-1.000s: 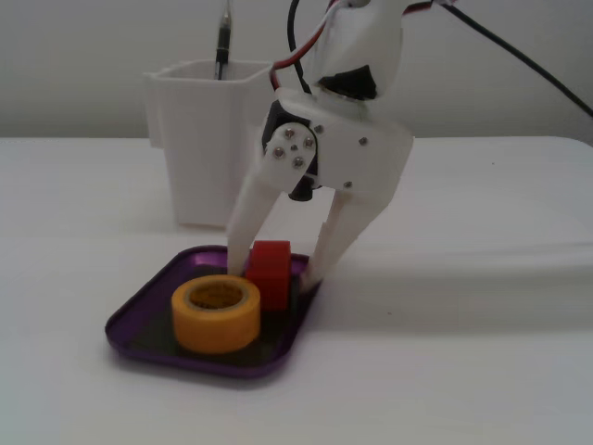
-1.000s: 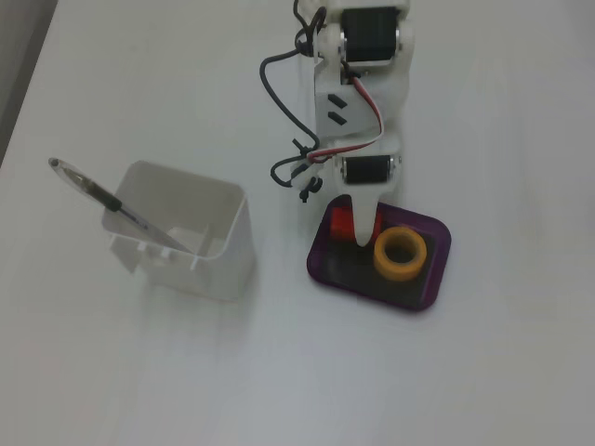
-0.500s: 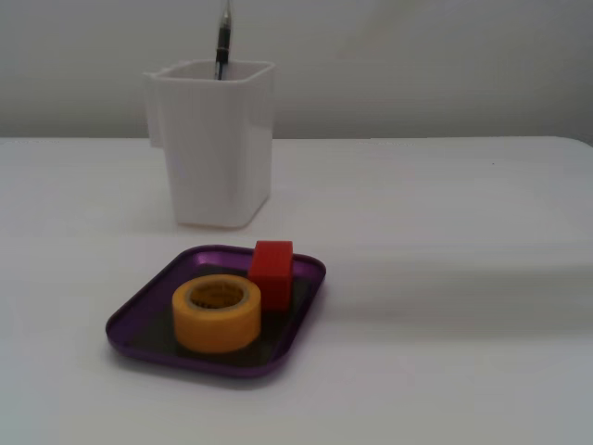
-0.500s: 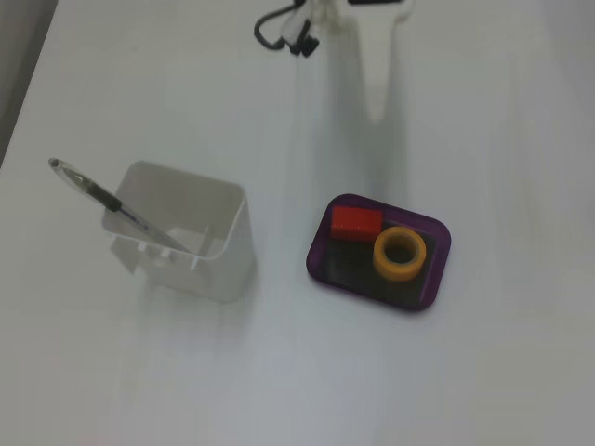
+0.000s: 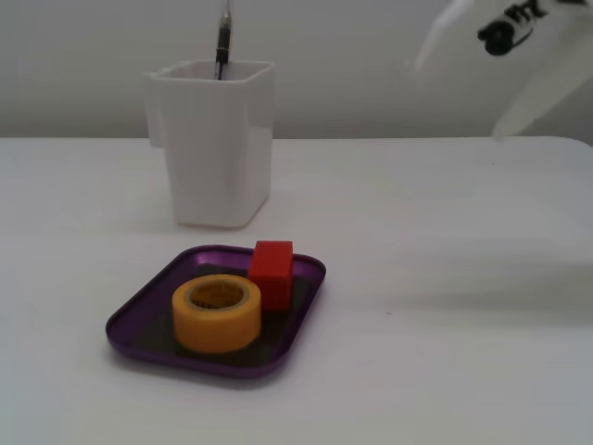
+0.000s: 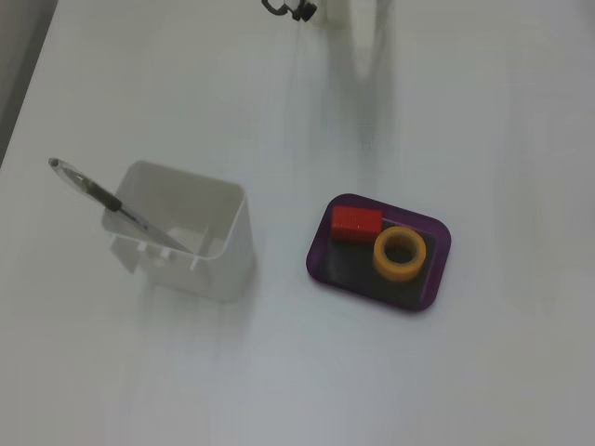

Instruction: Pick up the red cube and place it in the box.

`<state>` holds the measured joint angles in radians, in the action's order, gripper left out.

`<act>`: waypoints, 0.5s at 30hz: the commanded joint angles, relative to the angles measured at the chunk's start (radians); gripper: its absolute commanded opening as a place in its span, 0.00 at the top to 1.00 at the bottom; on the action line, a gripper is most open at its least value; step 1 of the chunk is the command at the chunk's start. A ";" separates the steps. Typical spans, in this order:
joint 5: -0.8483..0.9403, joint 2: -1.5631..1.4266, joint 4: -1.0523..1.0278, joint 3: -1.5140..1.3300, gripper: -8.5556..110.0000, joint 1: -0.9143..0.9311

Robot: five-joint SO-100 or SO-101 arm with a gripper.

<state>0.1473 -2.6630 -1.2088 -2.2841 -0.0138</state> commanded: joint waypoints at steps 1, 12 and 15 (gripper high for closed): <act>-0.008 -0.164 0.094 -0.196 0.72 0.003; -0.150 -0.676 0.181 -0.655 0.72 0.003; -0.204 -0.781 0.178 -0.742 0.72 0.003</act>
<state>-0.0138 -3.3425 -1.0400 -2.9698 -0.0138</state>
